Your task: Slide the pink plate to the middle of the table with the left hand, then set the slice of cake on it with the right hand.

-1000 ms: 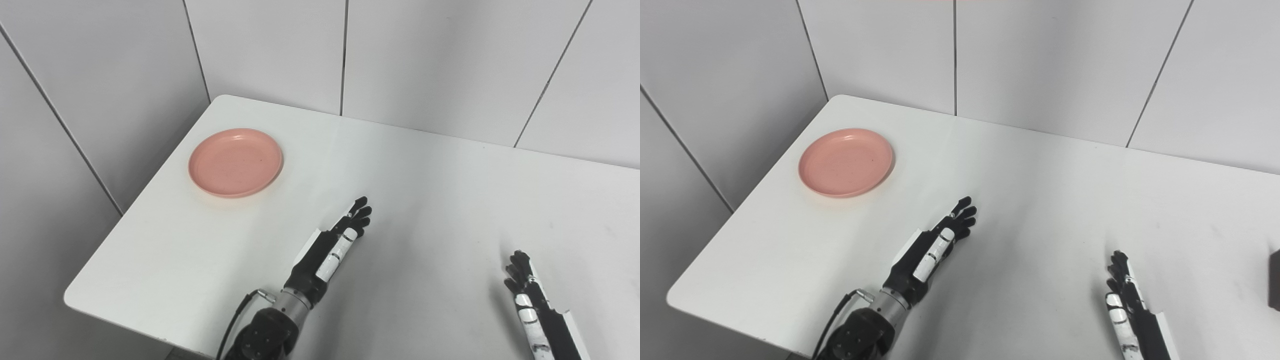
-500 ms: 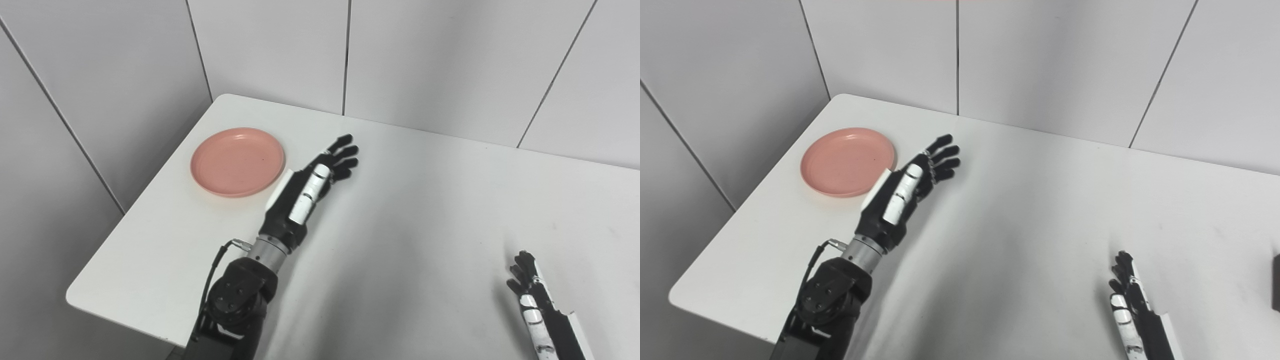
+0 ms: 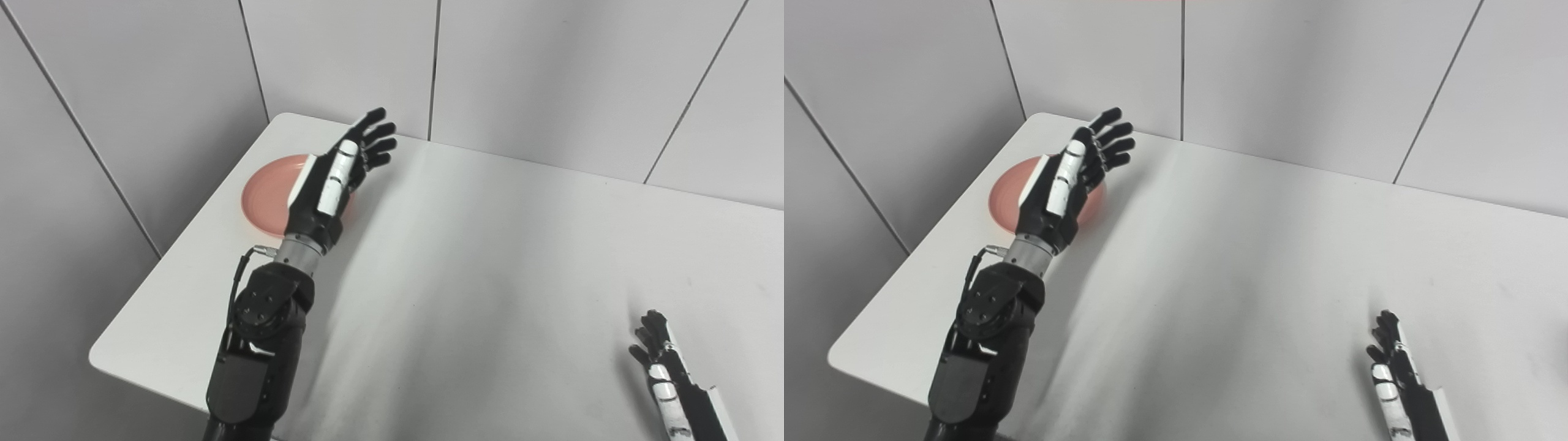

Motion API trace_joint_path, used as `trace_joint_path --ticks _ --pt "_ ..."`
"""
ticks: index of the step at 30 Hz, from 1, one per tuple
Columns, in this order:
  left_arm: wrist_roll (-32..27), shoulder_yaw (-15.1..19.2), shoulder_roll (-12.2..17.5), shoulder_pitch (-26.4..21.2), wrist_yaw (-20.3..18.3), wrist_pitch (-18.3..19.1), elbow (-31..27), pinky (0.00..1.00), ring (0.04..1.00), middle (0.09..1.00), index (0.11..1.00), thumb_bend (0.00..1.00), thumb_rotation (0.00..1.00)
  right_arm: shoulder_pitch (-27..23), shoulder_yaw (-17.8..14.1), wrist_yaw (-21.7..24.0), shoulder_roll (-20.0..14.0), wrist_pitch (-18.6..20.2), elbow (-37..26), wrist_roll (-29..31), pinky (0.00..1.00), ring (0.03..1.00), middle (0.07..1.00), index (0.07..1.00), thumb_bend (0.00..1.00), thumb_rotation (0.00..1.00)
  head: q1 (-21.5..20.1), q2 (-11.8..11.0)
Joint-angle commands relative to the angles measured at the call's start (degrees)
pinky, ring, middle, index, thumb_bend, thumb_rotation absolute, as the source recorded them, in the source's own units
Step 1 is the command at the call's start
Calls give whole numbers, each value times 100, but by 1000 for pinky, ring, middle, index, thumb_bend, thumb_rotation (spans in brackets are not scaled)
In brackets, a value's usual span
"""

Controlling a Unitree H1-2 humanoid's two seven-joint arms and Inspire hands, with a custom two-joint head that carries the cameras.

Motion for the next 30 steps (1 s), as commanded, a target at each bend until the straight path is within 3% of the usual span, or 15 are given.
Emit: trace_joint_path --ticks 1,8,12,19,27,30 --pt "-109 152 199 -329 34 -90 50 852 854 860 845 436 1000 92 -46 1 -103 193 106 -86 1000 992 1000 1000 366 1000 9 6" --pt "-341 501 619 -653 -33 -398 714 838 851 858 847 442 1000 118 -35 -11 -81 337 -8 -132 1000 993 998 998 371 1000 42 -23" --pt "-243 677 776 -787 193 -252 883 810 835 846 838 448 1000 142 -31 -37 -75 275 2 -188 1000 988 998 997 383 1000 43 -25" --pt "-196 852 1140 -932 232 -217 1273 818 835 845 834 436 1000 174 -31 -35 -48 396 -98 -168 1000 990 999 996 387 1000 48 -13" --pt "-251 1000 1515 -1060 226 -421 1892 884 893 887 864 424 1000 172 -41 -19 -66 314 -79 -142 1000 985 999 997 374 1000 87 -13" --pt "-419 1138 1579 -1112 211 -459 2127 855 875 868 845 417 1000 168 -53 -19 -64 263 -52 -115 1000 984 996 994 373 1000 82 -15"
